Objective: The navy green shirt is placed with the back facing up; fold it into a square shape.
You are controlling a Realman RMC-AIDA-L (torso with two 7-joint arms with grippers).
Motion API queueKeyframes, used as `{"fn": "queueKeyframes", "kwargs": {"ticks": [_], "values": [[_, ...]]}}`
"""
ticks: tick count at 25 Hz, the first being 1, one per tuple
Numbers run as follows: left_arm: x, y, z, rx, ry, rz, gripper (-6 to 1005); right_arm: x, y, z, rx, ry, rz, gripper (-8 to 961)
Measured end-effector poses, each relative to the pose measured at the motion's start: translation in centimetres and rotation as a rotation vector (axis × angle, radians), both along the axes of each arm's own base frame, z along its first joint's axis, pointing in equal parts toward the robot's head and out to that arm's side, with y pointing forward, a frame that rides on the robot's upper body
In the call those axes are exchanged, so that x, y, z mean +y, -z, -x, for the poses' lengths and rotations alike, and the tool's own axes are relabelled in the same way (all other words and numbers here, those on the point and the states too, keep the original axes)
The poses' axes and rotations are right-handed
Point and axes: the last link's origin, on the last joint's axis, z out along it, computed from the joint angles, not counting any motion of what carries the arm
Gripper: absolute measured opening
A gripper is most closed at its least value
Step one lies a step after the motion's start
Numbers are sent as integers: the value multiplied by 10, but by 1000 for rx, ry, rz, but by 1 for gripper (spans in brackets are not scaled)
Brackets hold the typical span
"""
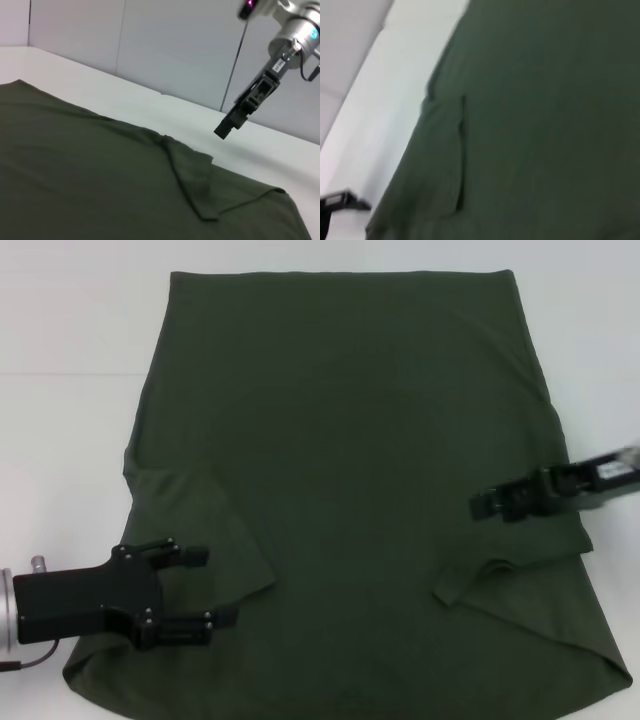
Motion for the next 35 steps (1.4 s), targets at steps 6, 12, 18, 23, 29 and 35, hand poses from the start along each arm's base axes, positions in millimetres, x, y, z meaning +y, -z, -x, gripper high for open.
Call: {"fn": "queueKeyframes", "kwargs": {"ticks": [6, 12, 18, 23, 29, 35], "values": [[2, 2, -2, -7, 4, 7, 905, -17, -33, -62, 85, 239, -116, 736], [3, 3, -3, -4, 5, 6, 904, -11, -55, -86, 48, 364, -168, 791], [5, 4, -4, -3, 9, 9, 904, 9, -54, -73, -76, 356, -156, 793], [8, 3, -5, -1, 16, 7, 905, 17, -45, -63, -142, 322, -126, 791], [8, 4, -7, -2, 22, 10, 904, 19, -41, -67, -197, 298, -129, 790], [8, 6, -8, -3, 23, 16, 905, 19, -35, -70, -225, 241, -135, 789]]}}
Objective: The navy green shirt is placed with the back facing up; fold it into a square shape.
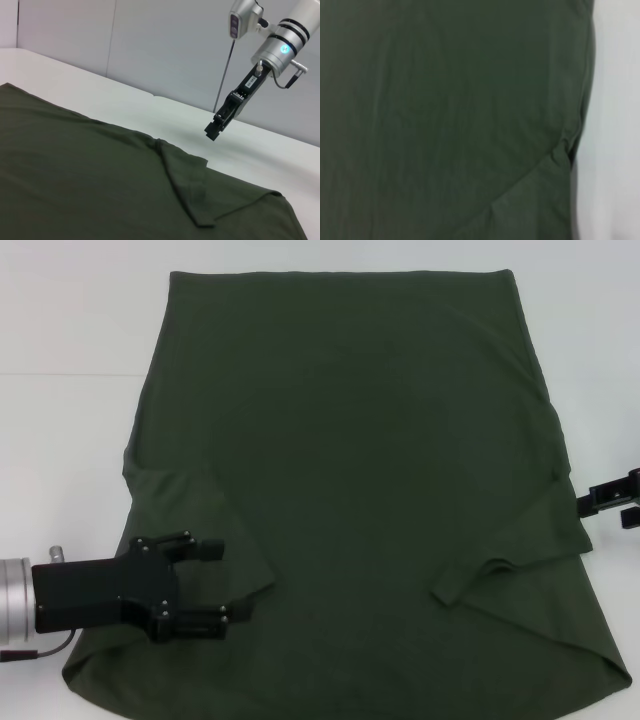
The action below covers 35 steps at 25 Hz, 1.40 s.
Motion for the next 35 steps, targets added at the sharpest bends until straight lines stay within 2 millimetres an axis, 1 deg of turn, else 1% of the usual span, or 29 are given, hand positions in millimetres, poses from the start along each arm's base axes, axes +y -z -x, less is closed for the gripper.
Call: {"fn": "queueKeyframes", "kwargs": {"ticks": [5, 10, 18, 35], "values": [[-1, 0, 1, -1, -5, 0, 904, 1, 12, 1, -4, -27, -9, 787], [-2, 0, 2, 0, -7, 0, 904, 1, 20, -1, -11, -30, -11, 787], [-2, 0, 2, -1, -8, 0, 905, 0, 27, -8, -22, -23, -9, 788], [-2, 0, 2, -1, -9, 1, 904, -2, 35, -8, -24, -40, -4, 786]]}}
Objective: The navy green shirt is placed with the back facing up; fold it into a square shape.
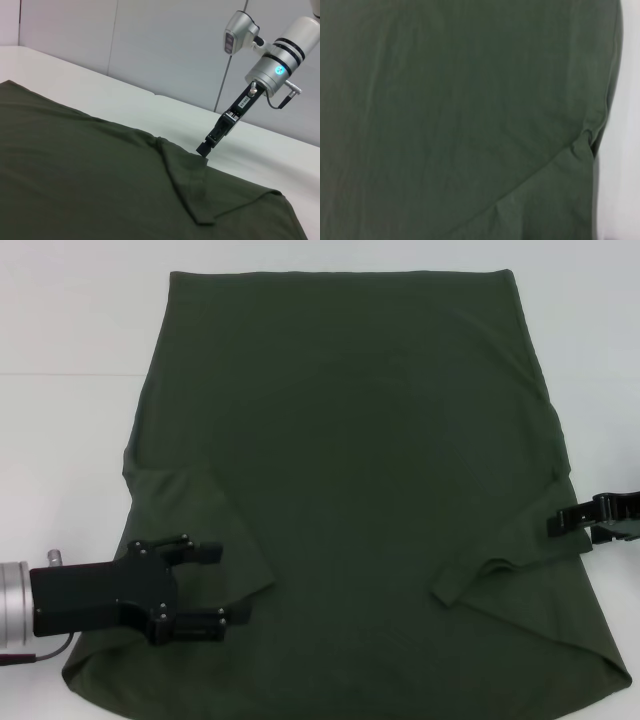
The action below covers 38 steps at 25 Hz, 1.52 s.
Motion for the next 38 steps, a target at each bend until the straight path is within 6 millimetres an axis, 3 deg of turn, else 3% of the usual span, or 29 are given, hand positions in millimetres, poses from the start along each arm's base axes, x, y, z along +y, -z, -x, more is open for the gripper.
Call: {"fn": "queueKeyframes", "kwargs": {"ticks": [11, 16, 21, 27, 38], "values": [[0, 0, 0, 0, 0, 0, 905, 0, 1, 0, -1, 6, 1, 735], [0, 0, 0, 0, -1, 0, 905, -1, 2, 0, -16, -2, 17, 568], [0, 0, 1, 0, -2, 0, 903, -1, 3, 0, -19, -1, 20, 311], [0, 0, 0, 0, 0, 0, 900, -1, 0, 1, -18, 1, 17, 75], [1, 0, -1, 0, 2, 0, 896, -2, -9, -1, -23, -2, 32, 67]]}}
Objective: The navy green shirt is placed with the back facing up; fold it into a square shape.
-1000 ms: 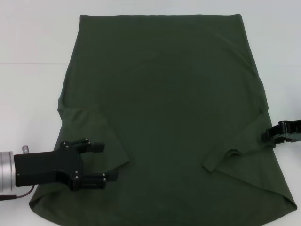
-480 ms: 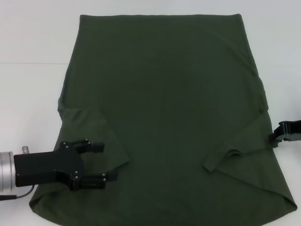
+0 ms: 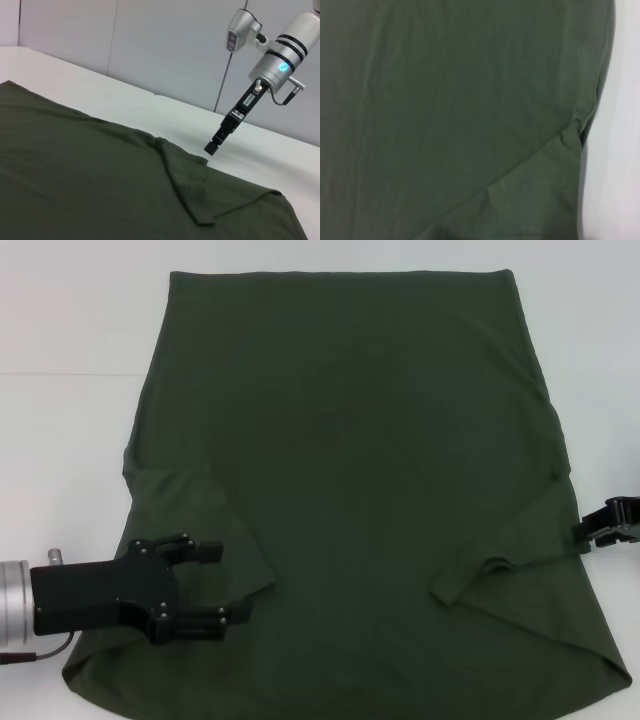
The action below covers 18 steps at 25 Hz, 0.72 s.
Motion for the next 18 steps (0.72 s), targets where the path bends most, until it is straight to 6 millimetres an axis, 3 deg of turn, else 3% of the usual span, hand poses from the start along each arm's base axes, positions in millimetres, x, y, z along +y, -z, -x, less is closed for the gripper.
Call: {"fn": "queueKeyframes", "kwargs": {"ticks": [2, 13, 18], "values": [[0, 0, 0, 0, 1, 0, 895, 1, 0, -1, -7, -2, -8, 244], [0, 0, 0, 1, 2, 1, 891, 2, 3, -4, -15, -2, -25, 715], [1, 0, -1, 1, 4, 1, 889, 2, 7, -2, -13, -5, -26, 711]]}}
